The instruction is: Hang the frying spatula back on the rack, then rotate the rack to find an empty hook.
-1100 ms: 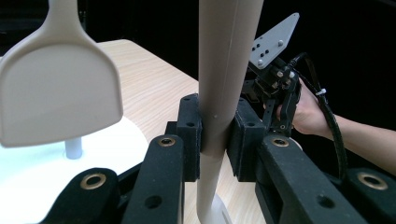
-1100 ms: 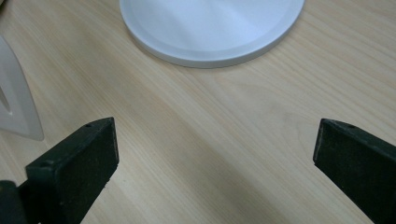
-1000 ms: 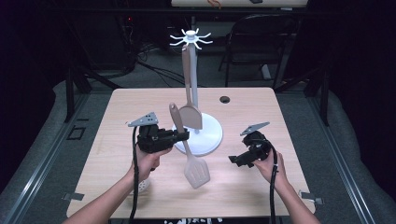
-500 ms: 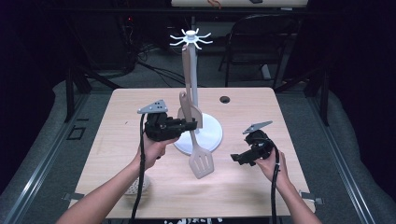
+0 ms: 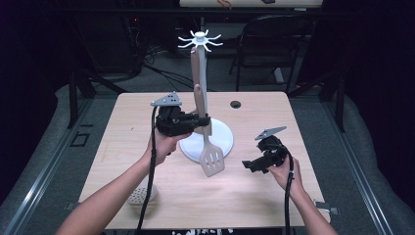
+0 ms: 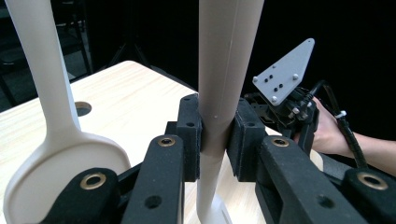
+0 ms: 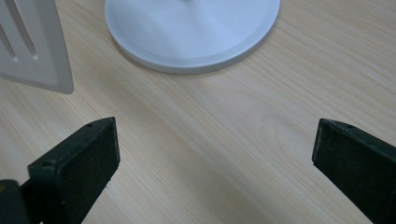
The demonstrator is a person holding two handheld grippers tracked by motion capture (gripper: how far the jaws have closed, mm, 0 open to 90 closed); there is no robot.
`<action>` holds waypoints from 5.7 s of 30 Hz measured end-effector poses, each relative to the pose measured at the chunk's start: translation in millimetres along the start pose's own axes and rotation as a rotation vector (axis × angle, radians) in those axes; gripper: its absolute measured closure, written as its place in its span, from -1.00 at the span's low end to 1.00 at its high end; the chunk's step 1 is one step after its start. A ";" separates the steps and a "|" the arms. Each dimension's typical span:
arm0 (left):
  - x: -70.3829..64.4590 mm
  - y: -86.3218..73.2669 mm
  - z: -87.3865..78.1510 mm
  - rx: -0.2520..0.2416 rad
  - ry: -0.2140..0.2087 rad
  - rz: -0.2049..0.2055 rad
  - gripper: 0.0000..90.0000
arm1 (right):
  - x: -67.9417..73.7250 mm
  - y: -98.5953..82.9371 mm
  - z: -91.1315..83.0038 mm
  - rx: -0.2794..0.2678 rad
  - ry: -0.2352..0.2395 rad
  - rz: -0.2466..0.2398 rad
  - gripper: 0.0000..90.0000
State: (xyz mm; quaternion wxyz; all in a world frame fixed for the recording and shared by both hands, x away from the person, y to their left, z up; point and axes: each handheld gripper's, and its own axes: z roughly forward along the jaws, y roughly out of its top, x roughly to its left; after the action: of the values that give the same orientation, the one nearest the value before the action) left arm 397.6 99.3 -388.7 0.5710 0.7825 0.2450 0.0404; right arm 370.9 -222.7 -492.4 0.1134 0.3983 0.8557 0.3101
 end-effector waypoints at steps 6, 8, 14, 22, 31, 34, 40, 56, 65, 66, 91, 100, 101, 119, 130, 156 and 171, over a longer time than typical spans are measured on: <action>1.9 9.6 3.9 0.004 -0.003 0.020 0.71 | -0.8 0.4 -0.5 0.002 -0.003 -0.006 -0.98; 2.9 12.7 5.5 0.000 -0.001 0.020 0.71 | -1.0 0.4 -1.0 0.005 -0.003 -0.010 -0.98; 6.5 23.2 9.3 0.006 0.002 0.036 0.71 | -0.8 -0.2 0.0 -0.002 0.004 -0.001 -0.98; 7.8 42.1 12.8 -0.006 0.005 0.061 0.71 | -1.0 -0.1 0.5 -0.002 0.004 0.000 -0.98; 9.6 56.8 16.7 -0.023 0.010 0.061 0.71 | -0.3 0.2 -0.8 -0.005 0.003 -0.020 -0.98; 12.2 61.7 18.7 -0.029 0.011 0.058 0.71 | 1.1 0.3 0.4 -0.007 0.011 -0.019 -0.99; 12.8 69.0 20.9 -0.029 0.014 0.064 0.71 | 0.7 -0.1 -0.4 -0.012 0.006 -0.018 -0.99; 18.4 79.1 23.6 -0.031 0.006 0.030 0.71 | 1.8 0.6 -0.9 -0.011 0.010 -0.027 -0.99; 24.0 79.2 23.8 -0.027 0.017 0.020 0.71 | 1.5 0.5 -0.6 -0.009 0.016 -0.025 -0.99; 24.6 79.2 23.6 -0.024 0.022 0.018 0.71 | 1.5 0.6 -0.7 -0.008 0.016 -0.025 -0.99; 23.2 72.8 23.5 -0.031 0.129 0.027 0.52 | 1.6 0.7 -0.1 -0.002 0.016 -0.029 -0.99; 18.9 65.8 20.5 -0.027 0.175 0.037 0.36 | 2.2 0.8 0.4 0.003 0.015 -0.025 -0.99; 18.2 64.5 20.5 -0.036 0.183 0.032 0.35 | 2.2 0.9 0.4 0.006 0.012 -0.026 -0.99; 12.8 42.0 -2.5 -0.009 0.205 0.053 -0.08 | 1.8 0.4 1.1 0.012 0.011 -0.029 -0.99; 22.1 42.9 -35.2 -0.061 0.219 0.057 0.21 | 0.9 0.8 2.4 0.027 0.018 -0.027 -0.99; 25.1 89.4 -67.8 -0.140 0.263 0.127 1.00 | 1.9 0.0 4.5 0.035 0.015 -0.035 -0.98; 27.1 118.2 -67.8 -0.176 0.304 0.164 1.00 | 1.2 -0.7 4.5 0.037 0.013 -0.044 -0.97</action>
State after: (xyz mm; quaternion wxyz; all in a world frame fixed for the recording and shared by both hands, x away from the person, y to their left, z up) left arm 438.0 143.3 -263.2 0.5886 0.7316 0.2594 0.2258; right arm 371.6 -220.2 -496.2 0.1074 0.3792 0.8706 0.2944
